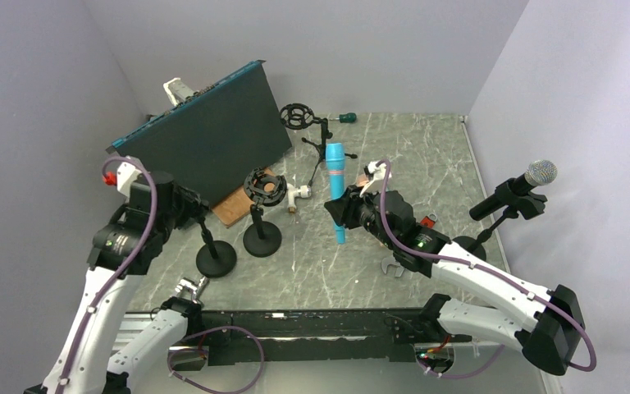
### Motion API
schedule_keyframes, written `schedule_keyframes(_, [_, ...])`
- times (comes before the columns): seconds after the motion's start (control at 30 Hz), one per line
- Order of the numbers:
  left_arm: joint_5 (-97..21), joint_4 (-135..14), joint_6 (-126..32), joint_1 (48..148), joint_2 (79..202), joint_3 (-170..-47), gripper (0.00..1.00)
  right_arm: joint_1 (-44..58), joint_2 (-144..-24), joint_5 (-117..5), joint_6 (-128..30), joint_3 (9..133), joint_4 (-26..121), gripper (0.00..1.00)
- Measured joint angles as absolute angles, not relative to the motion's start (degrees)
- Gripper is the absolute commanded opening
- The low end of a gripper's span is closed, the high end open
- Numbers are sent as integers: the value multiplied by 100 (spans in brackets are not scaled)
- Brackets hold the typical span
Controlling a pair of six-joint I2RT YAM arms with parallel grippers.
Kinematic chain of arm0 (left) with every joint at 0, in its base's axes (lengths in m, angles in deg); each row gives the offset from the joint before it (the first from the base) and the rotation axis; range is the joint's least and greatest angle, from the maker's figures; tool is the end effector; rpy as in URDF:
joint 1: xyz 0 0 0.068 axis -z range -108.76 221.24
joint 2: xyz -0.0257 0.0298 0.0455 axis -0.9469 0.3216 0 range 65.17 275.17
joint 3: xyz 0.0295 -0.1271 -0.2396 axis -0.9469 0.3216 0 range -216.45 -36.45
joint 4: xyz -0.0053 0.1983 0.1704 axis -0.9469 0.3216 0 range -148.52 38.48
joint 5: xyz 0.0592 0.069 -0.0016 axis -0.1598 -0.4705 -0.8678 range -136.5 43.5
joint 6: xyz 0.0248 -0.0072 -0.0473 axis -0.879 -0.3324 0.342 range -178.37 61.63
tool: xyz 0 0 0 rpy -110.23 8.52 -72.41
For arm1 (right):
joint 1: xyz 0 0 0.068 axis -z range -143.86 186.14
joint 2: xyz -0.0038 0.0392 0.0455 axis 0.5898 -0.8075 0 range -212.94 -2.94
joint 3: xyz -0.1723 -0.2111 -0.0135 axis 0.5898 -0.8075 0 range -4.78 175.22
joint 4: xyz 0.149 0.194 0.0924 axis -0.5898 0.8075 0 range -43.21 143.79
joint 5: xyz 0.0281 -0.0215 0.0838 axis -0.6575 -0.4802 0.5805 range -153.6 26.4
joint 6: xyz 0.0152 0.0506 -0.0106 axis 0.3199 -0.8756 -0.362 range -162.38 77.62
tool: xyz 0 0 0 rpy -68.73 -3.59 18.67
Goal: Remove the microphone from the stand
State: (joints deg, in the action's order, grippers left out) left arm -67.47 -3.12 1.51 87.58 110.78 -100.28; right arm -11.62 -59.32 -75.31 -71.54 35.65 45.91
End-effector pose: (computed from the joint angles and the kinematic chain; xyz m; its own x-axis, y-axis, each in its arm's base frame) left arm 0.1329 -0.0256 0.3710 -0.2814 -0.7592 -0.5869 -0.5070 0.6369 -0.5808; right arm 0.1608 0.1662 0.2955 -0.4418 0.2234 -0.8689 -0.4329 0.7952 0.4245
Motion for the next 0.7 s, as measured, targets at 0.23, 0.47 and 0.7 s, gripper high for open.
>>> schedule_keyframes(0.23, [-6754,-54,350,8767,11017,-9336,0,-1132,-6083,-7528,-7152,3565,4589,0])
schedule_keyframes(0.47, [-6736,-246,334,8769,10761,-9141,85,-1036,-6376,-7528,-7089,3567,4589,0])
schedule_keyframes(0.7, [-6765,501,-85,8764,11395,-9342,99,-841,-6673,-7771,-6724,3584,5155,0])
